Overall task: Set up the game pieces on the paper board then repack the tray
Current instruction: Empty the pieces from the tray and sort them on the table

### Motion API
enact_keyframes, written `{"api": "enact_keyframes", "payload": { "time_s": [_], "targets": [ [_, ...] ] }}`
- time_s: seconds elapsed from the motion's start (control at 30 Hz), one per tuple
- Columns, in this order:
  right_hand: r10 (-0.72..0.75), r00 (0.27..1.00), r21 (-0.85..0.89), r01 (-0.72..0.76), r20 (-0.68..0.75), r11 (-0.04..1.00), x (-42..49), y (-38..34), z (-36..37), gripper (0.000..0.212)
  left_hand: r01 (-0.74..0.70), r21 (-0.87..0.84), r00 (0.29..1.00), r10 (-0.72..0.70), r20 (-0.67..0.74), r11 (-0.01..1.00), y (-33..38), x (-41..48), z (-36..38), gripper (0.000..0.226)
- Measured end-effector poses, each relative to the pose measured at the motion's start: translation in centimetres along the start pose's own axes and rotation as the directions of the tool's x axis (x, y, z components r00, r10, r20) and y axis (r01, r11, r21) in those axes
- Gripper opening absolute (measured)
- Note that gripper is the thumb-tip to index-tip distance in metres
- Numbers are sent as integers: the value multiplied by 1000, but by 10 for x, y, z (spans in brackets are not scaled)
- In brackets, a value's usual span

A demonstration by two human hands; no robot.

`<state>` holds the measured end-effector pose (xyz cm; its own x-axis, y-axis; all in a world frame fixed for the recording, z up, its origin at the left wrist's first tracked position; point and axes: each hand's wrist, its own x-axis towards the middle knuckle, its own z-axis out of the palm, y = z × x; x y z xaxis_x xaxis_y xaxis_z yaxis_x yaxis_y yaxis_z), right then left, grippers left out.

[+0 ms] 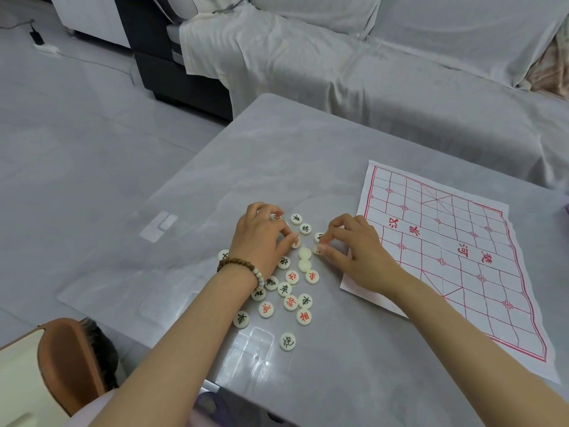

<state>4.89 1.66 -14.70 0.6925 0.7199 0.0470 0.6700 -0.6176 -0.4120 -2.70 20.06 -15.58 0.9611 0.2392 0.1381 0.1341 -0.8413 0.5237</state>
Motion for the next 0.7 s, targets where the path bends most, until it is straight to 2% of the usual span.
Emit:
{"api": "enact_keyframes", "payload": {
  "time_s": [0.1,0.2,0.3,0.43,0.57,0.7],
  "targets": [
    [97,994,6,-97,-55,995,5,0,5,17,27,23,999,-27,-21,999,-1,0,-1,24],
    [114,981,6,-114,-157,993,5,-4,6,12,22,44,999,-20,-45,999,0,-2,-5,22],
    [-3,986,32,9,-167,999,-2,-11,3,16,-6,25,996,9,-89,1000,-1,-8,-10,22],
    [-171,982,-146,158,-79,977,-10,-12,7,23,-101,-7,993,100,-57,995,-3,-20,-16,18],
    [-160,983,-177,144,-85,974,-8,-13,7,24,-190,9,982,190,16,982,-1,-35,-14,21],
    [-186,980,-241,163,-76,957,-8,-15,7,20,-180,32,982,178,57,983,-1,-43,-13,24]
  ]
}}
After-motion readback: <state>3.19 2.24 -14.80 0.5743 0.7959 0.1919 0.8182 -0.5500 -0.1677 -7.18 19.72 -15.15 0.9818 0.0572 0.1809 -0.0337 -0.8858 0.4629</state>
